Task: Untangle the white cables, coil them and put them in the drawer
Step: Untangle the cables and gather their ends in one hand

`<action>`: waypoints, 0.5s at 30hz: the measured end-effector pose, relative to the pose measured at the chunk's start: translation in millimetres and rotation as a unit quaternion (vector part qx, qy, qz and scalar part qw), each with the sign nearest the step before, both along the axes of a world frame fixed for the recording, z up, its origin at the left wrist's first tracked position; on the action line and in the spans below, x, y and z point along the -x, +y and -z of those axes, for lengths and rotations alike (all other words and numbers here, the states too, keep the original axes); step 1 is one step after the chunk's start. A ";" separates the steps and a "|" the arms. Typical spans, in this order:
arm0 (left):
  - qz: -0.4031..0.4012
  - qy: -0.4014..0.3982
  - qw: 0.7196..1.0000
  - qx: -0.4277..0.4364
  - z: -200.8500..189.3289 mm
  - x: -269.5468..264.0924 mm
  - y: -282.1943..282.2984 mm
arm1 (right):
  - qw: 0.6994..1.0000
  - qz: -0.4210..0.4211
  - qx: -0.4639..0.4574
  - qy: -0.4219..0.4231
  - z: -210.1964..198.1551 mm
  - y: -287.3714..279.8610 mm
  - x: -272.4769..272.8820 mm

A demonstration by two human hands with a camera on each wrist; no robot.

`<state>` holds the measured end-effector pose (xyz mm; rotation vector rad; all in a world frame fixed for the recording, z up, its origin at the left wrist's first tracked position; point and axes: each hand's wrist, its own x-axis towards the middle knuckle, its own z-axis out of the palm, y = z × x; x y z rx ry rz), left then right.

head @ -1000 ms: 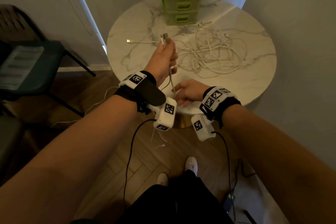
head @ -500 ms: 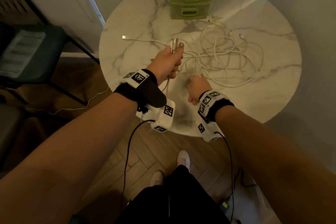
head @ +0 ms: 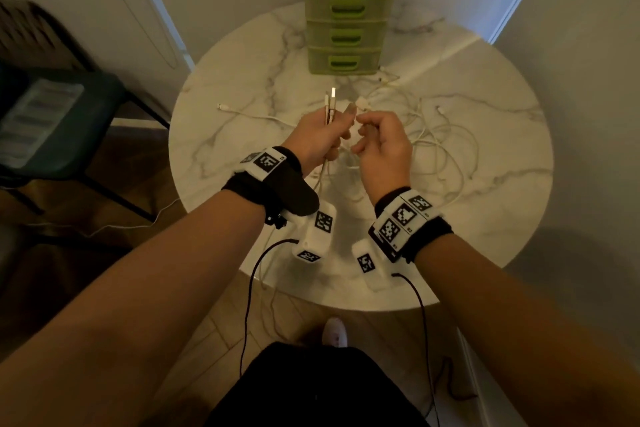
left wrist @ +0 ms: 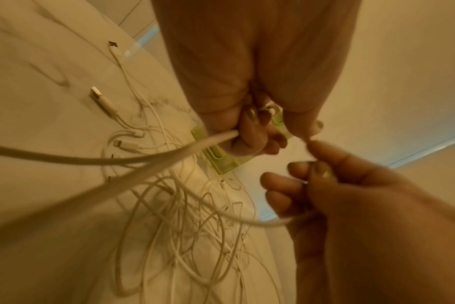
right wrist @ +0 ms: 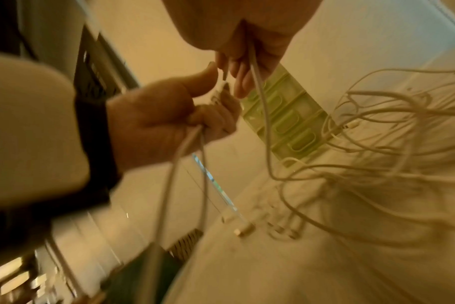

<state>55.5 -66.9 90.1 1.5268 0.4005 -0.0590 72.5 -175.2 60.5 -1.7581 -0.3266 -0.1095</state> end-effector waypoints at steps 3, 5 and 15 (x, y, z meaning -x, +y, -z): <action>0.004 -0.026 0.999 0.028 -3.0 -2.8 -9.0 | 0.999 -0.010 -0.010 0.039 -17.8 8.5 -10.5; -0.024 -0.047 0.998 0.043 -7.4 -6.4 -9.2 | 0.999 -0.038 0.004 0.033 -28.3 10.5 -20.1; -0.181 -0.104 0.971 0.112 -33.5 -21.5 46.7 | 0.967 -0.155 0.184 0.082 -34.3 -22.9 -43.4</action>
